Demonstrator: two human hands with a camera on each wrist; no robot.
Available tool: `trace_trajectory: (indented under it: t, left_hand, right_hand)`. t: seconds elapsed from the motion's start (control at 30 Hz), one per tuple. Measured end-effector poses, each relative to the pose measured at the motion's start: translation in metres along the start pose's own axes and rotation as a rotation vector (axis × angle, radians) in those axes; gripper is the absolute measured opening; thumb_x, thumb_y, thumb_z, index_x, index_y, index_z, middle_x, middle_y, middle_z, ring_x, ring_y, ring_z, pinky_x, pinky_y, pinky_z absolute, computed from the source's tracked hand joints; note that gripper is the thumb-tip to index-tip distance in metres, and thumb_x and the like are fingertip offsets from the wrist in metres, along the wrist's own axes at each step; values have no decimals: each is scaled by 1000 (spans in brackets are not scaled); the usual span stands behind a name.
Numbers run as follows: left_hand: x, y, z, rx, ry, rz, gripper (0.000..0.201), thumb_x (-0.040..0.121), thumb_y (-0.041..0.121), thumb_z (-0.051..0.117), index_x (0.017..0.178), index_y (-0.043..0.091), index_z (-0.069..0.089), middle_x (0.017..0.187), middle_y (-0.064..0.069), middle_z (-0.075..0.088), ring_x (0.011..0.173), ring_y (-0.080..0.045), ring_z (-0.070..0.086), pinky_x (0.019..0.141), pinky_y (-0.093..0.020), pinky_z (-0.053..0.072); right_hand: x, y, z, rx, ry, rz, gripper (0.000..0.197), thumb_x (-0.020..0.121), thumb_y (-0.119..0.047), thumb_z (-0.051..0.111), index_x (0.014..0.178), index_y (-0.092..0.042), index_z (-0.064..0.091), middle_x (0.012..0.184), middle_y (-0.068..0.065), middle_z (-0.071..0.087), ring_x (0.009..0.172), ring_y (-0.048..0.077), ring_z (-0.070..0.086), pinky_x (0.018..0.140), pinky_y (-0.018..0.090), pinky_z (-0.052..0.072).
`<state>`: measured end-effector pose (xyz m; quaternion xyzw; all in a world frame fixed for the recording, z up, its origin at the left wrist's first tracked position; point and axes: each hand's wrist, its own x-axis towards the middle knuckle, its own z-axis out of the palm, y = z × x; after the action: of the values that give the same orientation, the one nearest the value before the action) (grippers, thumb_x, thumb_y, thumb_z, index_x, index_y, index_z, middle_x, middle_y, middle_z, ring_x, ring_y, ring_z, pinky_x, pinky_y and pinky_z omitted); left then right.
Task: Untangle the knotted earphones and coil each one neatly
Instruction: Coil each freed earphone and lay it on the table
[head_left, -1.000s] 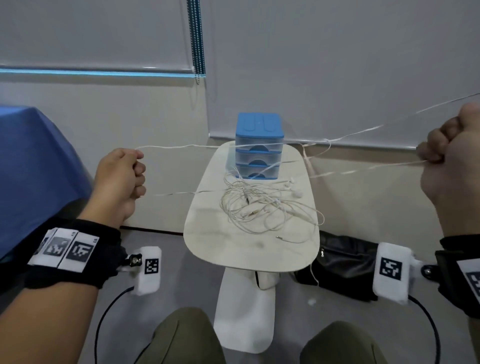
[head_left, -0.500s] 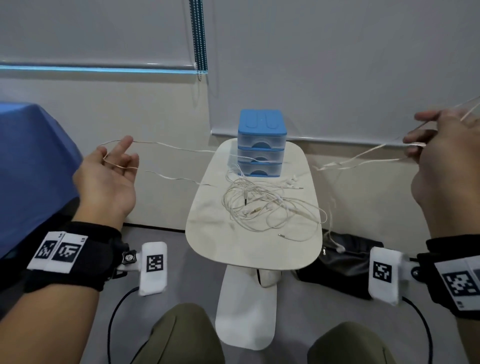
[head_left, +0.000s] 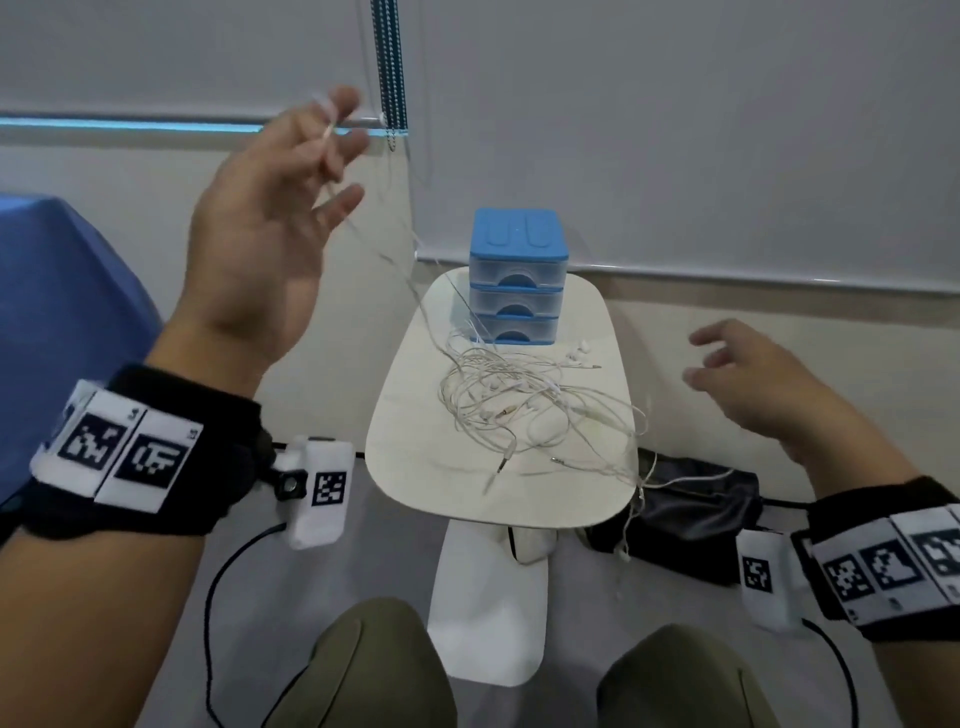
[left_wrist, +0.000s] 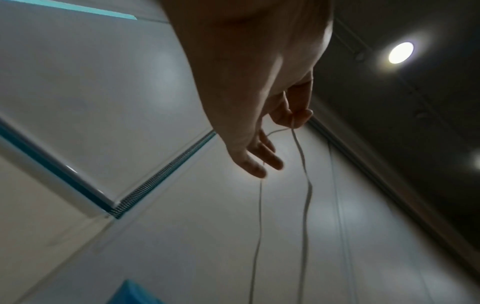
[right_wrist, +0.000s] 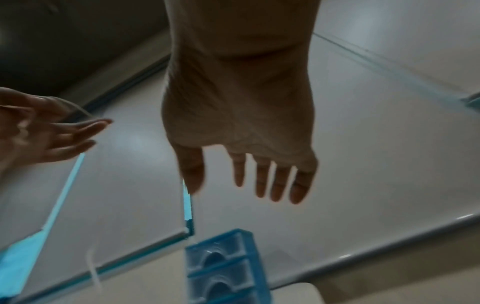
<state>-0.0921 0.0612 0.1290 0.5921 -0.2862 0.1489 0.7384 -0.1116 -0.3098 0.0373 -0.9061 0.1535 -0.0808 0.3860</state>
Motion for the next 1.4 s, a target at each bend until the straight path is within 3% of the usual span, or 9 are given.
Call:
trace_trajectory:
  t: [0.1,0.2,0.3,0.4,0.5,0.67,0.87,1.2,1.4]
  left_hand:
    - [8,15,30,-1,-276,-13,24,99,14,32,79,19,46,154,-7,50,127,-26,59,103,-40,42]
    - [9,21,58,15,-462,-73,26,104,15,30,82,16,44,150,-8,53,101,-29,69,93,-42,50]
    - [8,19,72,164,-539,-143,24,111,19,33,91,16,45,134,-11,63,68,-25,65,77,-40,54]
    - [4,6,59,329,-493,-241,19,111,18,40,94,16,50,85,-7,61,50,-16,39,56,-28,44]
    - [-7,-13,31,447,-431,-347,15,108,16,50,96,11,57,64,3,41,53,-11,24,48,-21,26]
    - [-20,-31,8,617,-460,-398,21,103,20,61,92,3,68,63,-2,33,54,-13,25,48,-21,24]
    - [-10,-31,-2,596,-254,-503,46,108,38,48,85,5,71,62,0,26,53,-16,15,42,-19,16]
    - [5,-14,-8,562,-179,-522,63,103,62,41,89,9,72,66,-2,29,58,-18,15,48,-25,11]
    - [6,-34,-35,658,-70,-589,57,98,60,54,89,6,71,63,0,29,54,-16,17,47,-24,13]
  right_hand:
    - [-20,-35,10,39,-39,-242,66,87,-30,78,146,-34,48,146,-2,51,132,16,51,109,45,44]
    - [-43,-82,22,431,-423,-446,66,80,-39,79,141,-29,56,139,-6,60,128,8,57,105,34,48]
    - [-54,-109,30,461,-597,-538,24,91,-25,68,105,-6,69,108,6,76,105,17,68,93,36,49]
    - [-50,-112,19,552,-442,-421,30,100,-16,59,70,-9,57,61,8,65,74,30,70,82,45,50]
    - [-40,-105,-9,747,-236,-362,43,96,-11,59,54,-15,51,48,3,50,51,22,60,70,37,46]
    - [-36,-98,-30,710,-71,-438,41,95,-16,65,54,-17,59,54,2,56,55,21,61,57,27,45]
    - [-43,-92,-17,483,-251,-441,38,97,-25,68,64,-9,59,59,9,38,49,19,36,54,31,36]
    - [-51,-85,8,374,-322,-429,23,96,-12,65,77,-4,73,78,12,76,78,25,73,76,33,46]
    - [-33,-83,-17,887,-123,-338,32,84,-3,62,62,-16,42,50,-1,32,46,15,36,55,26,37]
